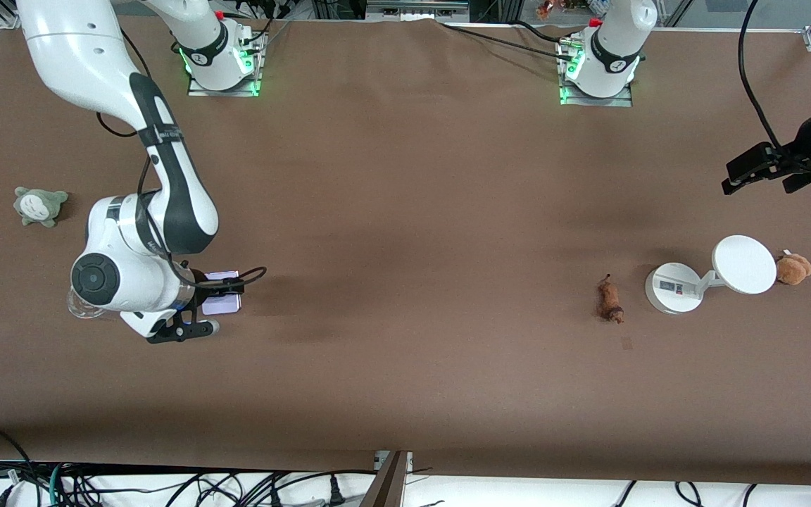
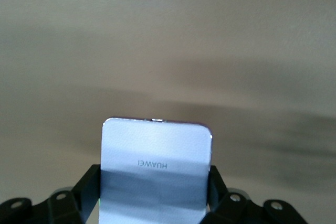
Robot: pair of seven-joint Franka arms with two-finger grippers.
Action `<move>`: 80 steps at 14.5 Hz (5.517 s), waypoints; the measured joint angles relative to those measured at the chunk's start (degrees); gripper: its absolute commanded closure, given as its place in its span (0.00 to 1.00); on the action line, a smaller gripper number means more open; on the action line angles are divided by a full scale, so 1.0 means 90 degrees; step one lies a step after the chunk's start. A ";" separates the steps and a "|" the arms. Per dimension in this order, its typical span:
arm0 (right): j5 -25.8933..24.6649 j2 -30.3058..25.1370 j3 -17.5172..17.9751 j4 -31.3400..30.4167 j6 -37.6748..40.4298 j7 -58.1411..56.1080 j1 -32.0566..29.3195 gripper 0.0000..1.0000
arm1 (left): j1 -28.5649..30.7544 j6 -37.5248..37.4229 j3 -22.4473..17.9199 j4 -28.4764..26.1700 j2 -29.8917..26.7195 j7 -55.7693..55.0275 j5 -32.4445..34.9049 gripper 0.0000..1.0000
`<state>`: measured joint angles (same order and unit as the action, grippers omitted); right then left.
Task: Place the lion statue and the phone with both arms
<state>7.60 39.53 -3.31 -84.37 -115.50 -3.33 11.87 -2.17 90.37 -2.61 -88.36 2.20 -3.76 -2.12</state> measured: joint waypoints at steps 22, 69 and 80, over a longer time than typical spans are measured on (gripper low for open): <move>-0.0001 0.0821 -0.0015 -0.0015 -0.1400 -0.1232 -0.0816 1.00 | 0.0613 -0.0147 0.1101 -0.0276 -0.0379 -0.0071 0.0546 0.00; -0.0878 -0.3888 0.0100 -0.0221 0.4704 -0.0718 -0.1049 0.01 | 0.0479 0.0492 0.0458 -0.0034 0.0164 -0.0556 0.0469 0.00; -0.1150 -0.5246 0.0071 -0.1610 0.3615 -0.0707 -0.1061 0.00 | 0.0478 0.0492 0.0499 -0.0032 0.0164 -0.0556 0.0469 0.00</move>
<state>-2.74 -7.68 -2.67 -98.85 -82.96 -9.69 2.32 2.13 94.80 1.88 -88.65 3.68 -8.77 2.10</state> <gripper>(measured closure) 0.000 0.000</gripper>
